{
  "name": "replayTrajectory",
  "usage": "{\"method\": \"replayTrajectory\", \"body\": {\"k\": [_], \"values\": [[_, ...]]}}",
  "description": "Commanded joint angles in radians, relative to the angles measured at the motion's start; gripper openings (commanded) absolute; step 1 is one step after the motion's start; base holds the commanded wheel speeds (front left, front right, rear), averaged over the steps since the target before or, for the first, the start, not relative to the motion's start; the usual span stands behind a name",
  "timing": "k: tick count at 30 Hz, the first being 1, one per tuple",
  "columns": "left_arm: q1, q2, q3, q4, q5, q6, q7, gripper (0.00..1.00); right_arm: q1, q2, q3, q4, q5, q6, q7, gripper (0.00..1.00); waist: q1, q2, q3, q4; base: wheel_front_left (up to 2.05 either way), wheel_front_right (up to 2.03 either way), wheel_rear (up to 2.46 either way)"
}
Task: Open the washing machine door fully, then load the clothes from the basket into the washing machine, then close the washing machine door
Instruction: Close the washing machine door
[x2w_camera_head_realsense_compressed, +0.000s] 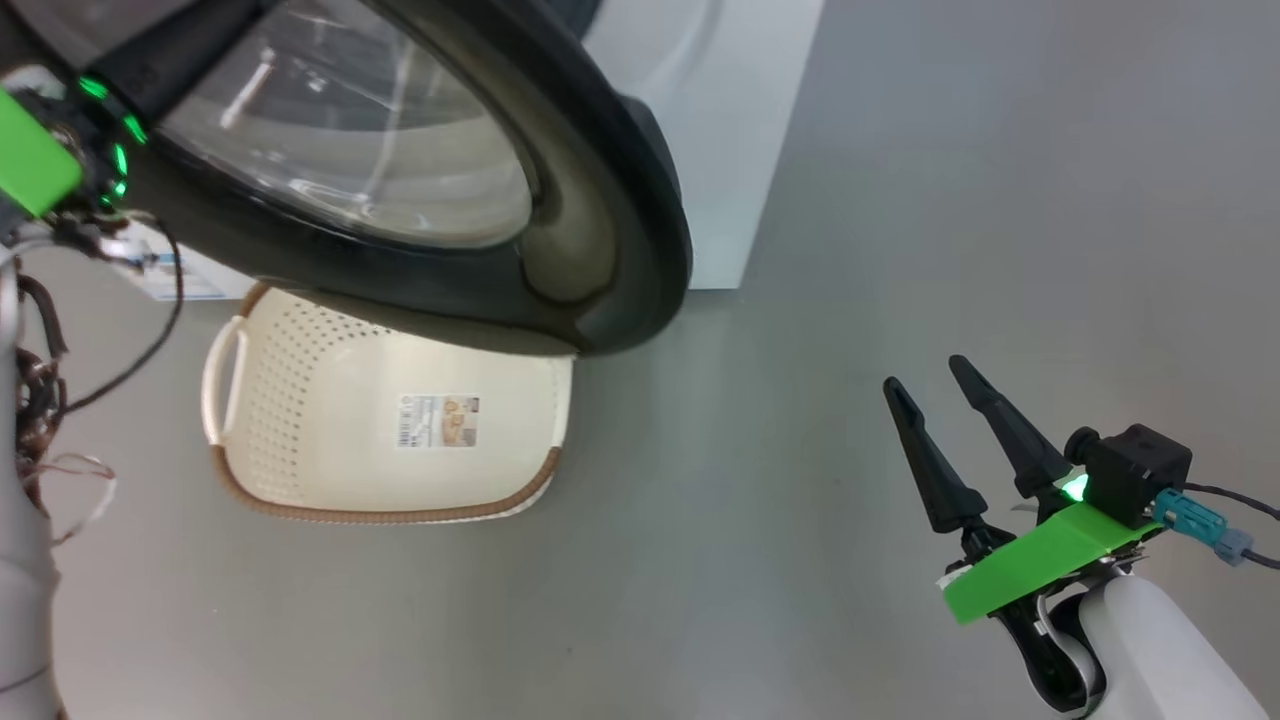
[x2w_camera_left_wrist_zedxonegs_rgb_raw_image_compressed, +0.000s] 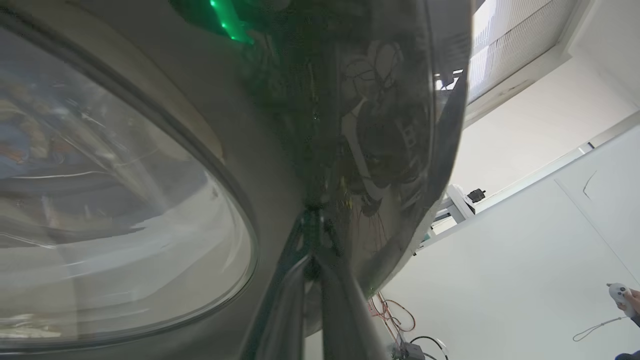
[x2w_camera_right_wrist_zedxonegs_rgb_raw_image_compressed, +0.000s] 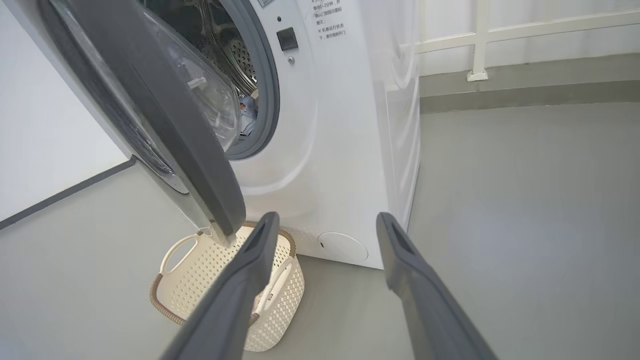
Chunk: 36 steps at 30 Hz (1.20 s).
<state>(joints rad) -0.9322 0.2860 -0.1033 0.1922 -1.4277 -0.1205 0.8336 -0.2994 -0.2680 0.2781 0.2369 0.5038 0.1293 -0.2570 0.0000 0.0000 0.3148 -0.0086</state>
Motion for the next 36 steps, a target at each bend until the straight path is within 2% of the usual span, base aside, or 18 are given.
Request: {"method": "replayTrajectory", "body": {"k": [1,12,23,25,27,30,33,34,36], "values": [[-0.047,0.059,0.029,-0.009,0.009,-0.01,-0.024,0.0,-0.014,0.006,0.016,-0.026,-0.005,0.001,-0.005,1.0,0.0,0.0,0.022,-0.033,0.0,0.0,0.0],[-0.125,0.112,-0.024,0.102,0.006,-0.01,-0.164,0.0,-0.025,0.021,0.023,-0.024,-0.009,0.001,-0.005,1.0,0.0,0.0,0.033,-0.069,0.0,0.0,0.0],[-0.05,0.153,-0.1,0.085,-0.041,-0.01,-0.21,0.02,-0.011,0.009,0.023,-0.015,-0.009,0.001,-0.005,1.0,0.0,0.0,-0.004,-0.032,0.0,0.0,0.0],[-0.017,0.164,-0.11,0.075,-0.043,-0.01,-0.231,0.18,-0.006,0.005,0.025,-0.012,-0.008,0.001,-0.005,1.0,0.0,0.0,-0.018,-0.022,0.0,0.0,0.0],[0.021,0.177,-0.121,0.063,-0.048,-0.01,-0.245,0.26,0.001,0.001,0.027,-0.009,-0.005,0.001,-0.005,1.0,0.0,0.0,-0.036,-0.011,0.0,0.0,0.0],[0.085,0.192,-0.143,0.047,-0.05,-0.01,-0.274,0.47,0.017,-0.008,0.03,-0.007,-0.002,0.001,-0.005,1.0,0.0,0.0,-0.063,0.005,0.0,0.0,0.0],[0.151,0.202,-0.167,0.032,-0.052,-0.01,-0.306,0.82,0.036,-0.018,0.031,-0.004,0.003,0.001,-0.005,1.0,0.0,0.0,-0.09,0.02,0.0,0.0,0.0],[0.174,0.205,-0.173,0.028,-0.052,-0.01,-0.319,0.99,0.042,-0.022,0.031,-0.003,0.005,0.001,-0.005,1.0,0.0,0.0,-0.099,0.024,0.0,0.0,0.0],[0.22,0.213,-0.19,0.016,-0.047,-0.01,-0.348,1.0,0.053,-0.028,0.032,-0.002,0.008,0.001,-0.005,1.0,0.0,0.0,-0.115,0.03,0.0,0.0,0.0]]}}
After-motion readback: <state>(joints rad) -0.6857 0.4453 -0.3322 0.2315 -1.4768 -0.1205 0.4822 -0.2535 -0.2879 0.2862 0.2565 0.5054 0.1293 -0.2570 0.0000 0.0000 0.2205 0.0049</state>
